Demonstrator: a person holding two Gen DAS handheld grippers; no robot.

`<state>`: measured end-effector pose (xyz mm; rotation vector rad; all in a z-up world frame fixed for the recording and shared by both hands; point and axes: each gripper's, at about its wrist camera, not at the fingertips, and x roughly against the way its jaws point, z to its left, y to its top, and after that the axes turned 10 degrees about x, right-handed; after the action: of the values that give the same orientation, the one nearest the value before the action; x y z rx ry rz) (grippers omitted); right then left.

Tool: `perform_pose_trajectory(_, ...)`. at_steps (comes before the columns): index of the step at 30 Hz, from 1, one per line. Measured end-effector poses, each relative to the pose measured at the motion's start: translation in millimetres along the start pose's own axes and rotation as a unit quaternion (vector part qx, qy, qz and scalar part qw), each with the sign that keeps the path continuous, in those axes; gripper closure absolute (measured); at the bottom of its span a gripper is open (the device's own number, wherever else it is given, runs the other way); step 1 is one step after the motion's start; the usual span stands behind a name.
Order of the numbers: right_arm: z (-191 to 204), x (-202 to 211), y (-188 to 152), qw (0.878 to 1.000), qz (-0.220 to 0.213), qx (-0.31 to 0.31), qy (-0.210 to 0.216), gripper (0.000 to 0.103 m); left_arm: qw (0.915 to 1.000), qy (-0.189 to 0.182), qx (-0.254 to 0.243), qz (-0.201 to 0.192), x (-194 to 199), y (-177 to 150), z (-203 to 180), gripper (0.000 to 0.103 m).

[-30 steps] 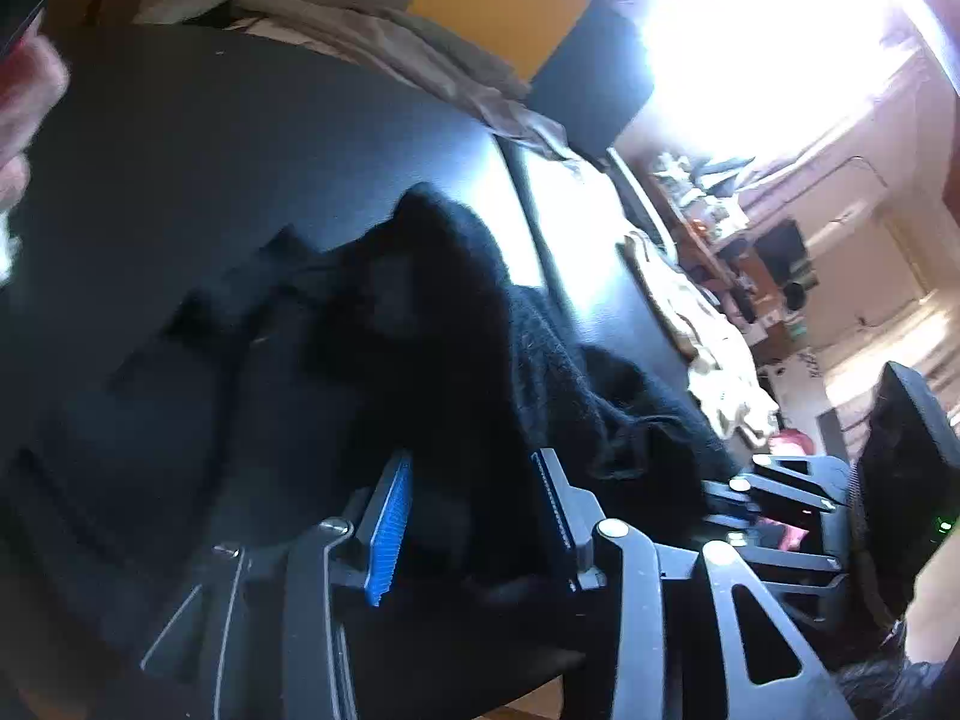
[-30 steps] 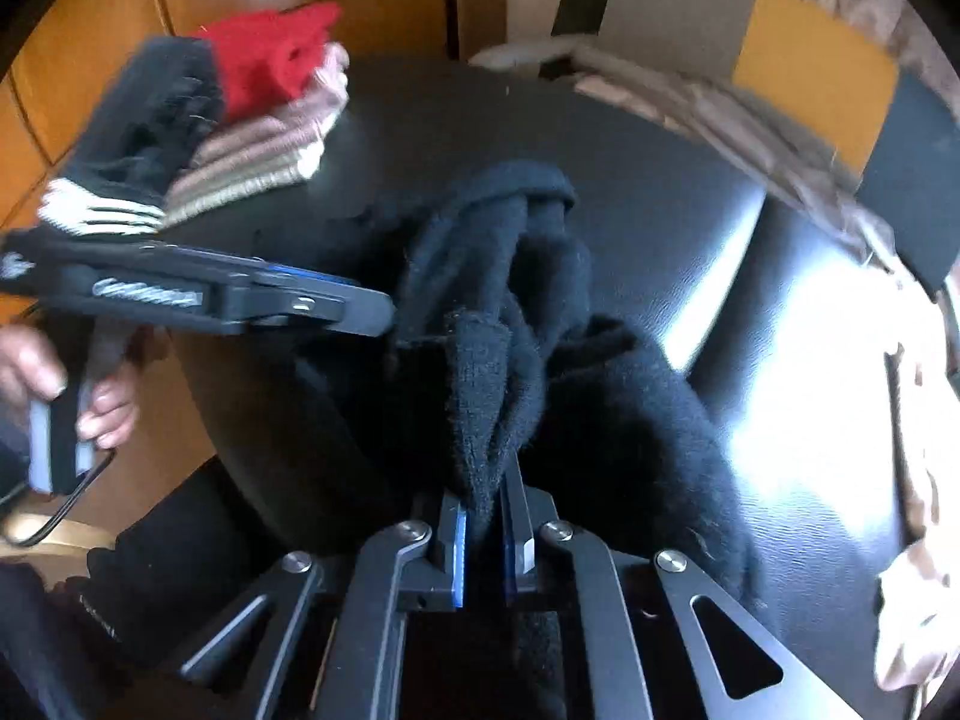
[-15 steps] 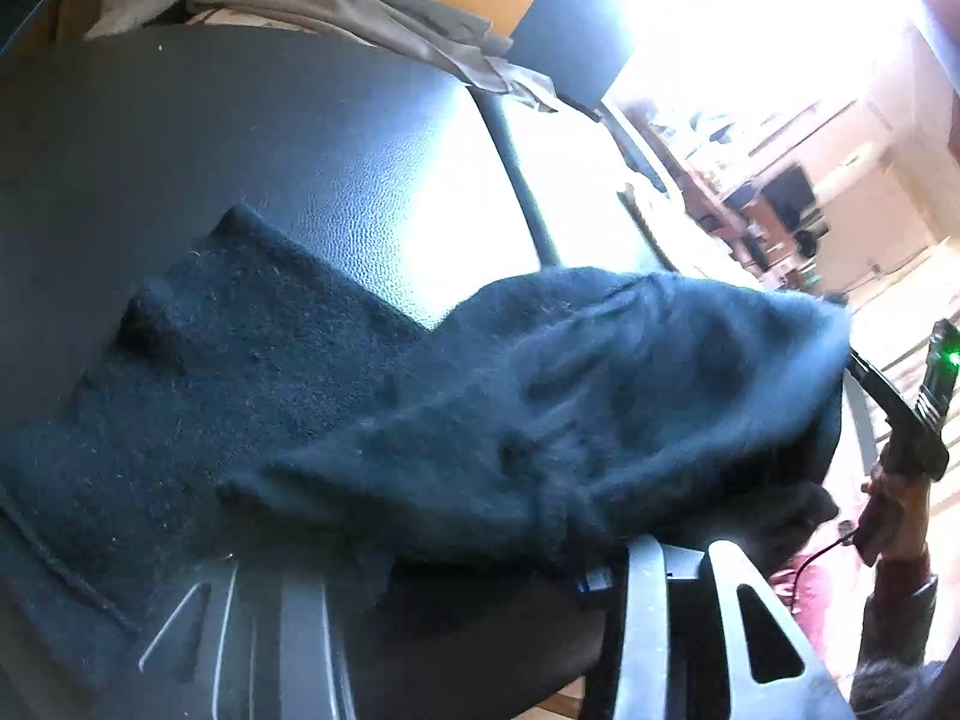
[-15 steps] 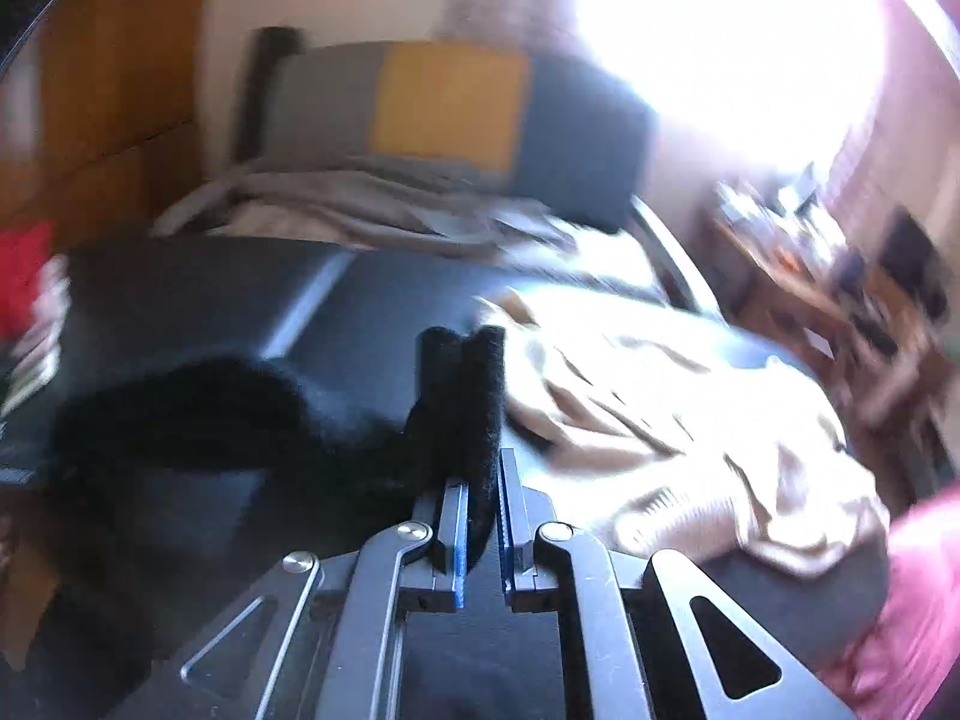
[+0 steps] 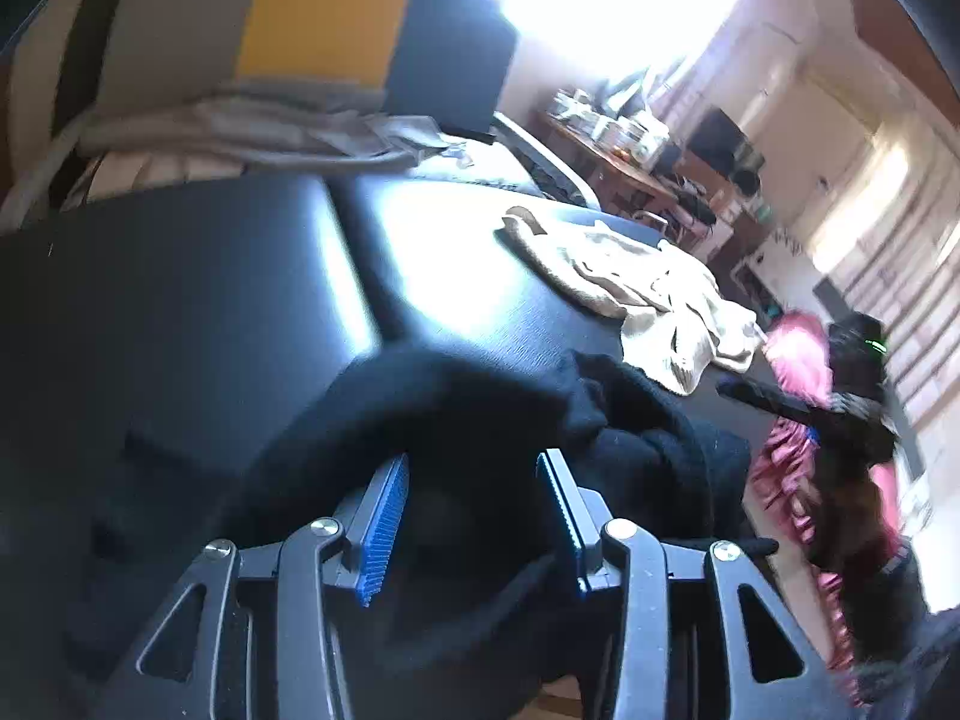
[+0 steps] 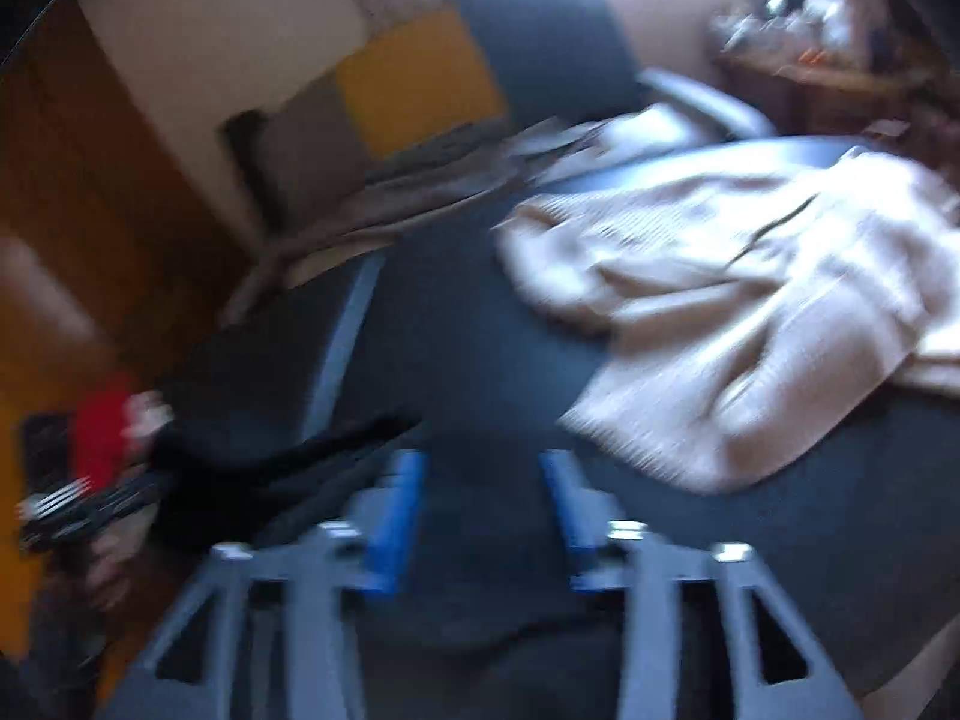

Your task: Fold clothes

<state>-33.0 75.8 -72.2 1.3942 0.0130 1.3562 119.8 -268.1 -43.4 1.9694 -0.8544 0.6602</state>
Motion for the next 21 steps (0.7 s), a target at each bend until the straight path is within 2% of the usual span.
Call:
perform_pose_trajectory(2, 19.0, 2.0, -11.1, 1.000, 0.012, 0.022, 0.016, 0.040, 0.9994, -0.032, 0.011, 0.012, -3.7, 5.1, -8.8, 0.058)
perform_pose_trajectory(3, 28.7, 1.0, -17.4, 0.999, 0.019, 0.027, 0.023, 0.033, 0.9990, -0.041, 0.002, 0.014, -4.6, 8.4, -15.5, 0.058)
perform_pose_trajectory(5, 43.5, -3.1, -28.8, 0.999, 0.032, 0.029, 0.029, 0.032, 0.9975, -0.063, -0.020, 0.025, -11.8, 17.7, -32.4, 0.057)
perform_pose_trajectory(7, 49.9, -8.0, -36.8, 0.999, 0.038, 0.029, 0.022, 0.032, 0.9896, -0.103, -0.015, 0.099, -35.2, 26.6, -51.8, 0.057)
perform_pose_trajectory(9, 56.4, -13.0, -44.7, 0.999, 0.044, 0.028, 0.014, 0.032, 0.9832, -0.129, -0.011, 0.129, -54.6, 33.8, -64.5, 0.057)
perform_pose_trajectory(11, 58.6, -17.3, -49.1, 0.999, 0.044, 0.025, 0.013, 0.032, 0.9820, -0.120, -0.015, 0.145, -72.9, 37.4, -77.0, 0.057)
perform_pose_trajectory(14, 54.2, -23.4, -51.6, 0.999, 0.046, 0.019, 0.016, 0.031, 0.9733, -0.130, 0.000, 0.189, -107.4, 40.9, -88.2, 0.057)
perform_pose_trajectory(18, 49.4, -27.6, -52.6, 0.998, 0.047, 0.025, 0.016, 0.027, 0.9659, -0.099, -0.002, 0.239, -149.0, 31.1, -98.4, 0.057)
perform_pose_trajectory(19, 47.7, -29.5, -53.2, 0.998, 0.048, 0.024, 0.017, 0.025, 0.9625, -0.093, -0.003, 0.255, -157.9, 26.8, -99.2, 0.059)
perform_pose_trajectory(21, 46.3, -31.9, -54.6, 0.998, 0.049, 0.021, 0.018, 0.021, 0.9613, -0.074, -0.016, 0.265, -169.4, 17.9, -102.0, 0.067)
